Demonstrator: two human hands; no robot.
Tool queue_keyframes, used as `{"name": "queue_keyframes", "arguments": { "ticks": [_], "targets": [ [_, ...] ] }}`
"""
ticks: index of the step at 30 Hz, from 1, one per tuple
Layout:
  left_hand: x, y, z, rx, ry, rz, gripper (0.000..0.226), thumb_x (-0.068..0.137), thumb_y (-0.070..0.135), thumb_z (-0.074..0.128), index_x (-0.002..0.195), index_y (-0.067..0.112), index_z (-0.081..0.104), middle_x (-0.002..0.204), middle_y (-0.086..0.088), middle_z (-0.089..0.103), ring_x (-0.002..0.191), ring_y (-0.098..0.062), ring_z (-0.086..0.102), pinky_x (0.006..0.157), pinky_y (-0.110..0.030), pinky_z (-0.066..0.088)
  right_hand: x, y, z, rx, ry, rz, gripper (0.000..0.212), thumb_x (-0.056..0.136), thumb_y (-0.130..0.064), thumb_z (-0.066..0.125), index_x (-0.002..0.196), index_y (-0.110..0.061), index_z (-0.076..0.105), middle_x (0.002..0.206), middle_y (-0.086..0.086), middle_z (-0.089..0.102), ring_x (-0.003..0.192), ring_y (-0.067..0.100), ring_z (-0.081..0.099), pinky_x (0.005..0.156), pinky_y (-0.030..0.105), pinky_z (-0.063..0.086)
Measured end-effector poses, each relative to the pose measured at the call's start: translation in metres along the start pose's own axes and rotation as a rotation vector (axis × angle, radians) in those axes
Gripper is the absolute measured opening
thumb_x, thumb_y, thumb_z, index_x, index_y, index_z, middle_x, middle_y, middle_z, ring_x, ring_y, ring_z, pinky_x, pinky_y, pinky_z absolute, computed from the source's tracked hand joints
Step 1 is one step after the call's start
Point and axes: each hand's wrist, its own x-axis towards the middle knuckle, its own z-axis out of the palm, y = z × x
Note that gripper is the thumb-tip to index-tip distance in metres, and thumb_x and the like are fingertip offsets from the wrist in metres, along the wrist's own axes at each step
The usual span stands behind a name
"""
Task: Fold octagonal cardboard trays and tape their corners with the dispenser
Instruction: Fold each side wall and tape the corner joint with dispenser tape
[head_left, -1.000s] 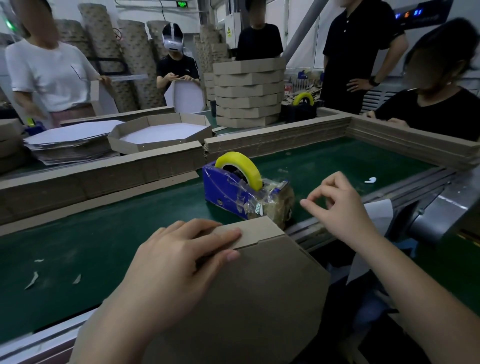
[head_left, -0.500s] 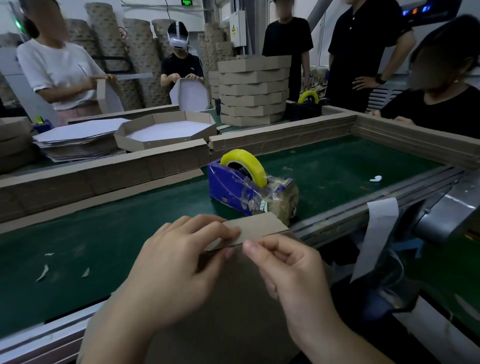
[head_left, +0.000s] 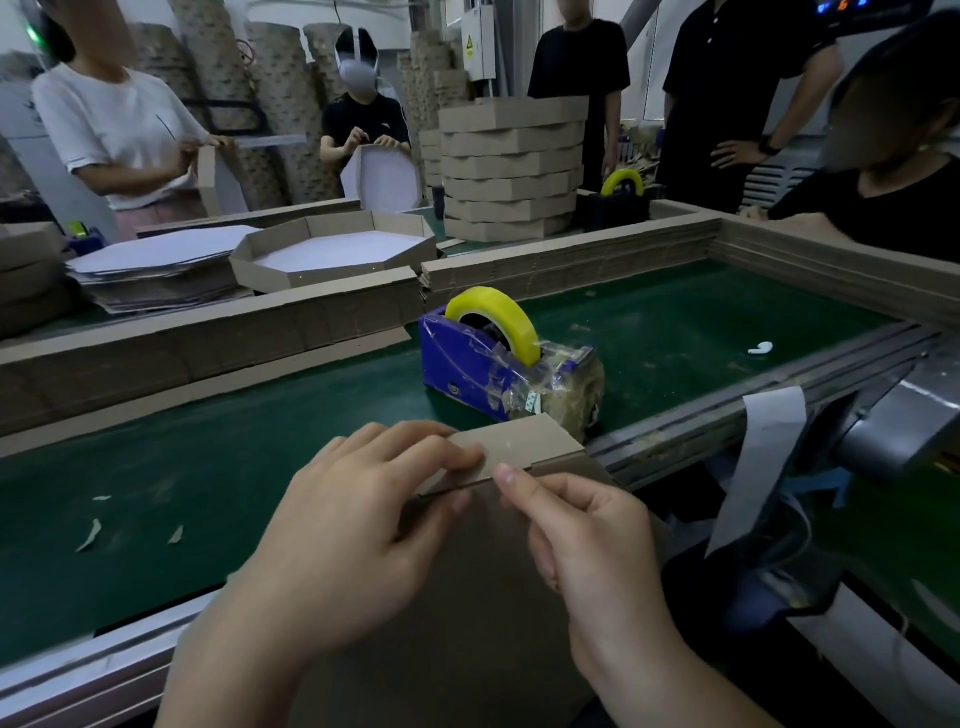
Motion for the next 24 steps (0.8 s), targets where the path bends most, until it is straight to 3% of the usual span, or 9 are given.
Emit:
{"name": "queue_keyframes", "arguments": {
  "ticks": [4, 6, 10, 18, 21, 24],
  "targets": [
    [-0.002, -0.002, 0.000, -0.038, -0.015, -0.039, 0.023, 0.082, 0.058, 0.037, 0.103, 0.049, 0.037, 0.105, 0.018, 0.062, 0.095, -0.009, 0.056, 0.075, -0.029, 0.045, 0.000, 0.000, -0.001, -0.020, -0.005, 0.012, 0.033, 0.076, -0.019, 0.077, 0.048, -0.009, 0.063, 0.036, -0.001, 0.031, 0.033, 0.008, 0.023, 0.035, 0.017, 0.018],
    [-0.002, -0.003, -0.002, -0.025, -0.036, -0.002, 0.026, 0.085, 0.054, 0.038, 0.110, 0.050, 0.042, 0.111, 0.024, 0.058, 0.099, -0.006, 0.055, 0.078, -0.028, 0.045, -0.001, 0.000, -0.003, -0.035, -0.032, 0.013, 0.032, 0.076, -0.022, 0.076, 0.049, -0.009, 0.064, 0.036, -0.001, 0.031, 0.032, 0.007, 0.023, 0.035, 0.016, 0.018],
    [-0.003, -0.007, -0.008, -0.052, -0.090, -0.008, 0.038, 0.088, 0.054, 0.034, 0.123, 0.059, 0.048, 0.122, 0.026, 0.053, 0.108, -0.006, 0.053, 0.085, -0.038, 0.047, -0.003, -0.002, -0.009, -0.089, -0.136, 0.052, 0.026, 0.079, -0.018, 0.073, 0.055, -0.010, 0.069, 0.037, -0.001, 0.037, 0.032, 0.006, 0.029, 0.034, 0.012, 0.021],
    [0.001, -0.008, -0.012, -0.176, -0.103, -0.142, 0.035, 0.080, 0.068, 0.037, 0.108, 0.066, 0.057, 0.114, 0.033, 0.053, 0.111, 0.003, 0.050, 0.092, -0.034, 0.043, 0.004, -0.007, -0.008, -0.162, -0.218, 0.066, 0.020, 0.081, -0.012, 0.074, 0.062, -0.011, 0.069, 0.034, -0.006, 0.041, 0.030, 0.002, 0.030, 0.034, 0.012, 0.023],
    [0.007, -0.003, -0.009, -0.110, -0.053, -0.224, 0.033, 0.086, 0.070, 0.036, 0.098, 0.057, 0.064, 0.105, 0.028, 0.059, 0.100, -0.002, 0.056, 0.083, -0.034, 0.046, 0.006, -0.007, -0.004, -0.166, -0.244, 0.072, 0.022, 0.083, -0.011, 0.072, 0.061, -0.011, 0.068, 0.034, -0.007, 0.043, 0.029, 0.001, 0.031, 0.034, 0.011, 0.024],
    [0.013, 0.008, 0.000, 0.104, 0.103, -0.278, 0.038, 0.081, 0.068, 0.034, 0.080, 0.038, 0.057, 0.081, 0.019, 0.059, 0.074, -0.006, 0.052, 0.057, -0.024, 0.037, 0.007, -0.005, -0.001, -0.162, -0.278, 0.078, 0.024, 0.085, -0.008, 0.070, 0.062, -0.011, 0.067, 0.034, -0.008, 0.045, 0.029, -0.001, 0.032, 0.033, 0.010, 0.024]
  ]
}}
